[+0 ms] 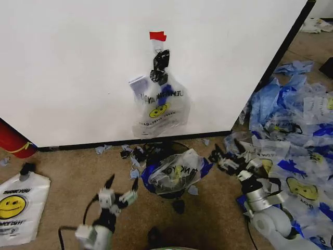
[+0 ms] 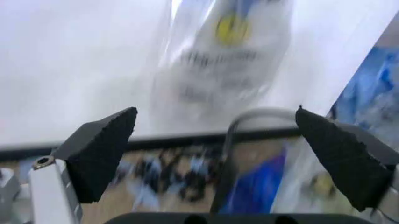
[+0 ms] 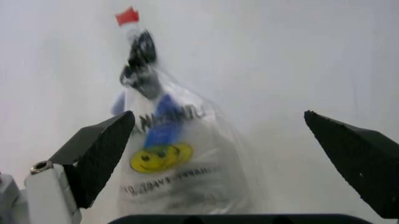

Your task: Pick up the garbage bag from the wall and place it over the trash bin.

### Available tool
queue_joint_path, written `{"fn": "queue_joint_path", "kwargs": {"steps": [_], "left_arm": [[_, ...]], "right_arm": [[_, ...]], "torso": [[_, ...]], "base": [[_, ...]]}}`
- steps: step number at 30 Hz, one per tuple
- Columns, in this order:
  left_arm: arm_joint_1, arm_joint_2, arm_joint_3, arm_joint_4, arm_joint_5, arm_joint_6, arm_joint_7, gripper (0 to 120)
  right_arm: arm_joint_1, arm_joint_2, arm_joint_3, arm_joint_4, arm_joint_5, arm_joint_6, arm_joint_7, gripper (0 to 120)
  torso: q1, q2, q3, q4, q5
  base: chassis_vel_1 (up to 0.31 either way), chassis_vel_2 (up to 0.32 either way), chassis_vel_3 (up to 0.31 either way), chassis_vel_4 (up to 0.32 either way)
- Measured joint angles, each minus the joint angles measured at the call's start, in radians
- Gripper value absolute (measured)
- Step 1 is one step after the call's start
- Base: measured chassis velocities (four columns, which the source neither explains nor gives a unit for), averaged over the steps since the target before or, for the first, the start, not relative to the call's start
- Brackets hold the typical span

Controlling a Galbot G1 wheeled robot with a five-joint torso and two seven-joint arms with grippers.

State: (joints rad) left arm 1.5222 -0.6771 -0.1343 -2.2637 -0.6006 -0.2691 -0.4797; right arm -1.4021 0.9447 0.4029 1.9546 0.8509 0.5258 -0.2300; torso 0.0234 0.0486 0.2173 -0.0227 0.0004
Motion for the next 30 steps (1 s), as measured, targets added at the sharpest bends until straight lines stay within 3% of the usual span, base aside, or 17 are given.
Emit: {"fn": "queue_joint_path", "kwargs": {"steps": [1,4,6,8,10,14,15,16,18,20,22,26,30], "left_arm": [[-0.029,0.026,0.003,-0.009,-0.024,0.010,0.003,100],[-0.112,0.097,0.022,-0.018,-0.084,0.029,0.034,100],[-0.196,0.161,0.052,-0.019,-0.157,0.057,0.066,100],[-0.279,0.198,0.084,-0.011,-0.216,0.074,0.096,100],[-0.393,0.232,0.130,-0.002,-0.294,0.110,0.125,100],[-0.452,0.244,0.149,0.003,-0.332,0.131,0.140,100],[-0.610,0.262,0.228,0.028,-0.418,0.182,0.178,100],[-0.680,0.264,0.276,0.043,-0.448,0.211,0.195,100],[-0.740,0.263,0.324,0.057,-0.468,0.236,0.206,100],[-0.961,0.229,0.521,0.115,-0.552,0.337,0.228,100],[-1.110,0.182,0.622,0.168,-0.598,0.423,0.266,100],[-1.306,0.085,0.764,0.243,-0.625,0.523,0.300,100],[-1.394,0.019,0.849,0.296,-0.638,0.574,0.312,100]], "right_arm": [[-0.012,0.003,0.014,0.011,-0.003,0.000,0.000,100],[-0.052,0.020,0.063,0.031,-0.019,0.003,-0.007,100],[-0.107,0.056,0.121,0.047,-0.056,0.010,-0.023,100],[-0.150,0.094,0.167,0.054,-0.082,0.017,-0.040,100],[-0.202,0.142,0.211,0.057,-0.101,0.023,-0.055,100],[-0.226,0.166,0.231,0.057,-0.109,0.029,-0.064,100],[-0.274,0.217,0.271,0.049,-0.127,0.047,-0.082,100],[-0.296,0.237,0.285,0.043,-0.134,0.053,-0.092,100],[-0.311,0.253,0.297,0.040,-0.142,0.061,-0.098,100],[-0.351,0.291,0.328,0.038,-0.156,0.079,-0.112,100],[-0.377,0.316,0.356,0.039,-0.160,0.089,-0.122,100],[-0.405,0.349,0.399,0.041,-0.162,0.104,-0.144,100],[-0.417,0.366,0.417,0.040,-0.160,0.114,-0.156,100]], "torso": [[0.000,0.000,0.000,0.0005,-0.0004],[0.000,0.000,0.000,-0.0014,-0.0030],[0.000,0.000,0.000,-0.0010,-0.0002],[0.000,0.000,0.000,-0.0011,-0.0018],[0.000,0.000,0.000,-0.0011,-0.0018],[0.000,0.000,0.000,-0.0013,-0.0012],[0.000,0.000,0.000,-0.0008,-0.0013],[0.000,0.000,0.000,-0.0011,-0.0009],[0.000,0.000,0.000,-0.0009,-0.0012],[0.000,0.000,0.000,-0.0008,-0.0019],[0.000,0.000,0.000,-0.0011,-0.0014],[0.000,0.000,0.000,-0.0013,-0.0017],[0.000,0.000,0.000,-0.0010,-0.0013]], "base": [[0.000,0.000,0.000,0.000],[0.000,0.000,0.000,0.000],[0.000,0.000,0.000,0.000],[0.000,0.000,0.000,0.000],[0.000,0.000,0.000,0.000],[0.000,0.000,0.000,0.000],[0.000,0.000,0.000,0.000],[0.000,0.000,0.000,0.000],[0.000,0.000,0.000,0.000],[0.000,0.000,0.000,0.000],[0.000,0.000,0.000,0.000],[0.000,0.000,0.000,0.000],[0.000,0.000,0.000,0.000]]}}
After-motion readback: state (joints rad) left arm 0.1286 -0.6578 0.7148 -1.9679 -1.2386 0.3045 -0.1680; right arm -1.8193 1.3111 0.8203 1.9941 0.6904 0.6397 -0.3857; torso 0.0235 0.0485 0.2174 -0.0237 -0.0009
